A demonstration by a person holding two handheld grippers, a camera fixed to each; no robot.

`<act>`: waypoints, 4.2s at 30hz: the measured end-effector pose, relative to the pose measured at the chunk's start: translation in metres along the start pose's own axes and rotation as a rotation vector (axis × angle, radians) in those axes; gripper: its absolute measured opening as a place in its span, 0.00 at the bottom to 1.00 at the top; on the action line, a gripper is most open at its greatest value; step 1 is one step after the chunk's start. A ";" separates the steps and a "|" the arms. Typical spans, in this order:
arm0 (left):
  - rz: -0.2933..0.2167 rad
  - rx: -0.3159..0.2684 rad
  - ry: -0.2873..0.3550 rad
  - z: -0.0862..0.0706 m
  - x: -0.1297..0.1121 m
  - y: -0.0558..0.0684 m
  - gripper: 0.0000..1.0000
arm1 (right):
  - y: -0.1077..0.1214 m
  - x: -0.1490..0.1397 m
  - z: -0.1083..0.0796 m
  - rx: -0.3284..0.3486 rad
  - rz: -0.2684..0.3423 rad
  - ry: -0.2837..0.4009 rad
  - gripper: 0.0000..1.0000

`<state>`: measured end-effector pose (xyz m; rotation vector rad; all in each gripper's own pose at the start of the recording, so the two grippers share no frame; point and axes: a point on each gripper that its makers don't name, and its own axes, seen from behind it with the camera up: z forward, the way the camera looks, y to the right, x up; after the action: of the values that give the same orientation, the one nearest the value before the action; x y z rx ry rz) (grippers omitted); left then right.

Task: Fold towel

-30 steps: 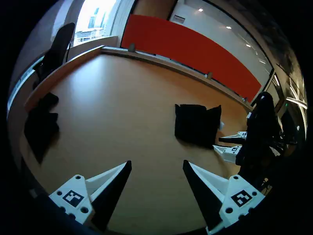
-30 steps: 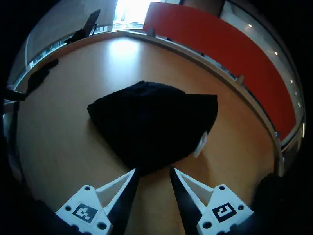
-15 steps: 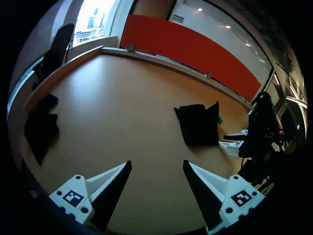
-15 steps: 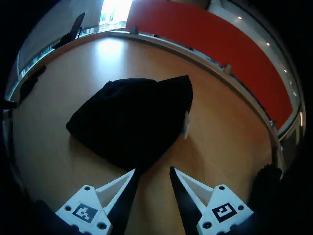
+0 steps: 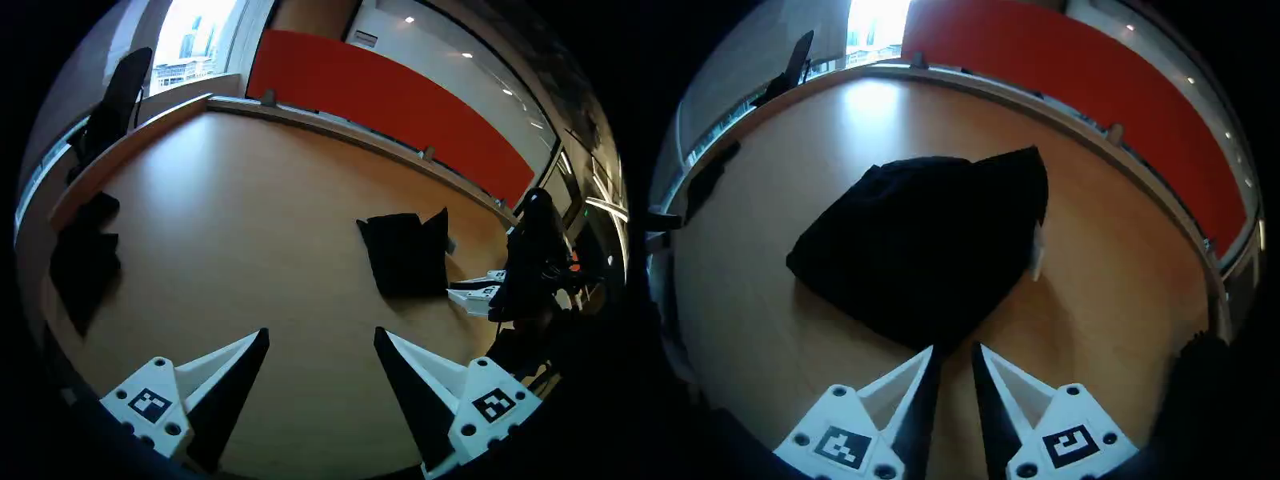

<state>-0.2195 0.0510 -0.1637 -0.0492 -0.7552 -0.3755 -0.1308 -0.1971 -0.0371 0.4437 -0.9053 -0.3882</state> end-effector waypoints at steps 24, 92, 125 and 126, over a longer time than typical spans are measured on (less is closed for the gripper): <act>0.016 -0.004 -0.003 0.001 0.003 0.003 0.98 | 0.009 0.016 -0.011 0.015 -0.036 0.041 0.06; 0.201 -0.144 0.071 -0.010 0.055 0.087 0.97 | 0.147 0.201 -0.263 -0.215 -0.192 0.495 0.06; 0.207 -0.108 0.034 -0.001 0.046 0.090 0.98 | 0.359 0.096 -0.245 -0.437 0.059 0.282 0.07; 0.207 -0.108 0.033 -0.001 0.045 0.091 0.98 | 0.365 0.096 -0.245 -0.446 0.064 0.278 0.07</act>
<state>-0.1570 0.1215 -0.1252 -0.2206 -0.6896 -0.2187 0.1721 0.1124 0.0846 0.0544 -0.5393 -0.4430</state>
